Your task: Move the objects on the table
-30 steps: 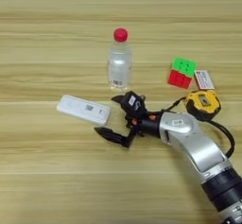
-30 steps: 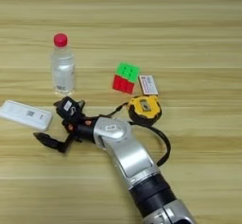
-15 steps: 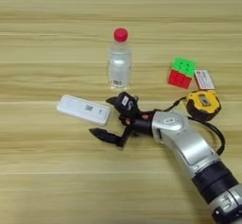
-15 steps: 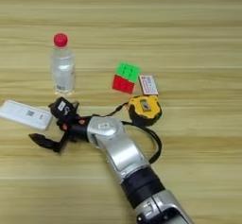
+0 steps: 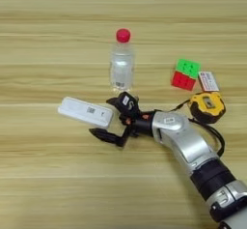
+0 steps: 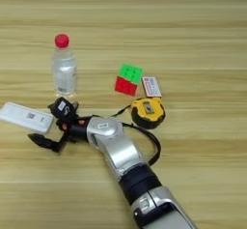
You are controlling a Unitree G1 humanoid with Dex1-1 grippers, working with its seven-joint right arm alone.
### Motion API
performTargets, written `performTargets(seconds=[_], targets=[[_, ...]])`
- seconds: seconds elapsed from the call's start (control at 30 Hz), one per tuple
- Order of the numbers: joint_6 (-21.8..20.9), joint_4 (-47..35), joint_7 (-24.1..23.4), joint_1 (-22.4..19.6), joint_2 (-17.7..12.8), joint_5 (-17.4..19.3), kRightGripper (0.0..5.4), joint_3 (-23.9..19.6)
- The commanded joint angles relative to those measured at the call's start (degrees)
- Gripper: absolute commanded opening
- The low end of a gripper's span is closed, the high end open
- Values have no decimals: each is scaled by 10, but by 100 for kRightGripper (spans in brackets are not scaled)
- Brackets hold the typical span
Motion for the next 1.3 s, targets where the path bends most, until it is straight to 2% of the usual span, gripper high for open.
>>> performTargets(seconds=[0.03, 0.1, 0.83, 1.13, 1.3], targets=[[-20, -7, -6, -46, 11, 7, 535, -14], [-22, -3, -4, -46, 11, 8, 535, -16], [-33, -5, 2, -40, 15, 9, 297, -26], [-32, -13, -1, -38, 16, 10, 292, -33], [-24, -49, -1, -25, 5, 12, 292, -37]])
